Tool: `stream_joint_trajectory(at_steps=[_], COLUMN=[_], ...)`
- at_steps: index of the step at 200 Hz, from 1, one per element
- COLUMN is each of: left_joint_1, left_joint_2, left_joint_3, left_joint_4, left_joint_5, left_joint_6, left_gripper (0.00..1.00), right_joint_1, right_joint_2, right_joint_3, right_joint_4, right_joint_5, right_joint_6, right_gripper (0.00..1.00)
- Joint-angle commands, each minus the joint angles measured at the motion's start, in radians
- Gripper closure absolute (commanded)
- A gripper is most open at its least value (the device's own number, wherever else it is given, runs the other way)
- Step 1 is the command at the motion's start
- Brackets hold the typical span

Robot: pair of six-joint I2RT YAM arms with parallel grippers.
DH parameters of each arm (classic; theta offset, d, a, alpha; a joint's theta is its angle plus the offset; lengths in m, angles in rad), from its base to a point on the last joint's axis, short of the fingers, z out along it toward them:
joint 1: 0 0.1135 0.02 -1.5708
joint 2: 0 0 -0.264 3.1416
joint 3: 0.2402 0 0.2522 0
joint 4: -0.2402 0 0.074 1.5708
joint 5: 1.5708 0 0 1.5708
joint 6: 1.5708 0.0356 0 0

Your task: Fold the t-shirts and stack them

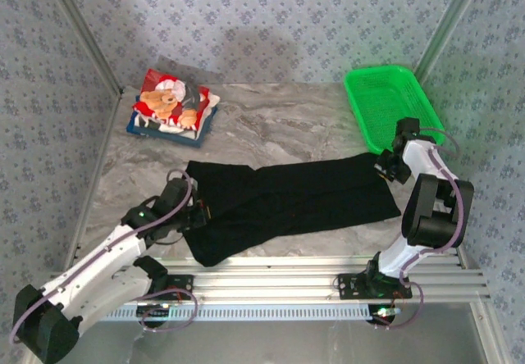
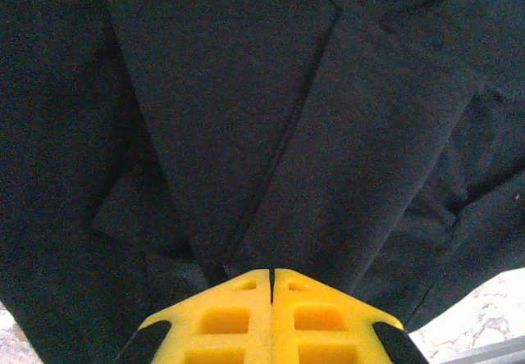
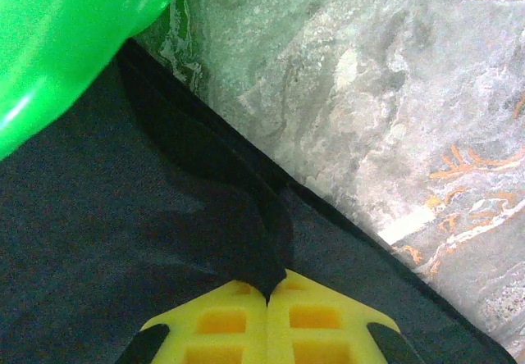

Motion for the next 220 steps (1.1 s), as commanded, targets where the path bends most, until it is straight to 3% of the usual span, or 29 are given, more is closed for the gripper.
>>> stream_joint_trajectory(at_steps=[1,24,36,51,72,89,116,129,144,162,184,220], left_joint_1=[-0.019,-0.026,-0.027,-0.027,-0.028,-0.027,-0.025,-0.016,0.012,0.027,0.064,0.087], left_joint_2=[0.002,0.012,0.017,0.017,-0.014,-0.056,-0.034,0.051,0.185,0.364,0.58,0.8], left_joint_3=[-0.031,-0.06,-0.076,-0.09,-0.078,-0.033,0.095,0.16,0.231,0.331,0.428,0.54], left_joint_4=[-0.024,0.001,0.008,-0.004,-0.026,-0.054,-0.048,-0.02,0.026,0.011,-0.027,-0.056], left_joint_5=[-0.032,-0.028,-0.026,-0.024,-0.035,-0.069,-0.119,-0.08,0.046,0.146,0.256,0.244], left_joint_6=[-0.043,-0.061,-0.068,-0.081,-0.092,-0.098,-0.055,0.0,0.08,0.181,0.285,0.4], left_gripper=[1.0,0.98,0.9,0.86,0.66,0.5,0.35,0.32,0.31,0.31,0.34,0.41], right_joint_1=[-0.008,-0.008,-0.008,-0.008,-0.009,-0.008,0.019,0.054,0.112,0.195,0.305,0.403], right_joint_2=[0.015,0.023,0.028,0.027,0.004,-0.031,-0.151,-0.215,-0.279,-0.336,-0.396,-0.451], right_joint_3=[0.011,0.005,0.007,0.012,0.013,0.012,-0.014,-0.035,-0.049,-0.056,-0.051,-0.056], right_joint_4=[0.001,0.001,0.0,-0.002,-0.006,0.0,0.062,0.106,0.157,0.175,0.156,0.131], right_joint_5=[0.025,0.028,0.027,0.025,0.024,0.008,-0.086,-0.167,-0.264,-0.37,-0.416,-0.488], right_joint_6=[-0.018,-0.02,-0.019,-0.019,-0.011,-0.006,-0.011,-0.022,-0.043,-0.067,-0.087,-0.068], right_gripper=[1.0,1.0,0.98,0.87,0.59,0.43,0.22,0.11,0.01,0.0,0.0,0.0])
